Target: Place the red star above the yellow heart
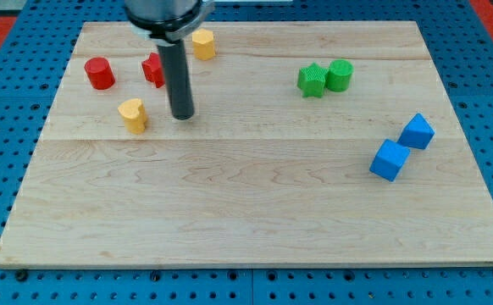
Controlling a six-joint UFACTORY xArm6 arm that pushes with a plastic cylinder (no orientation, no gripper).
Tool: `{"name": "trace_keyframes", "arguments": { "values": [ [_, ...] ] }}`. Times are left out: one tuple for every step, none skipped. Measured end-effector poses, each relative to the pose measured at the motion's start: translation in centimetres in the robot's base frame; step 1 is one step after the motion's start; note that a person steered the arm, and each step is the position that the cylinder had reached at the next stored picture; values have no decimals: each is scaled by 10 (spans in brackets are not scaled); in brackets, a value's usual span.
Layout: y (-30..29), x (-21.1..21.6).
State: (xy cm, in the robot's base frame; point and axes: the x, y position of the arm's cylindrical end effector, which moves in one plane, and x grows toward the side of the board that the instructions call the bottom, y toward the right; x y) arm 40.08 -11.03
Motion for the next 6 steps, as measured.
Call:
{"name": "trace_keyframes", "arguments": {
  "values": [
    [-39, 1],
    [-39, -11],
    [55, -27],
    [84, -75],
    [57, -121],
    [-2, -132]
  ]
}}
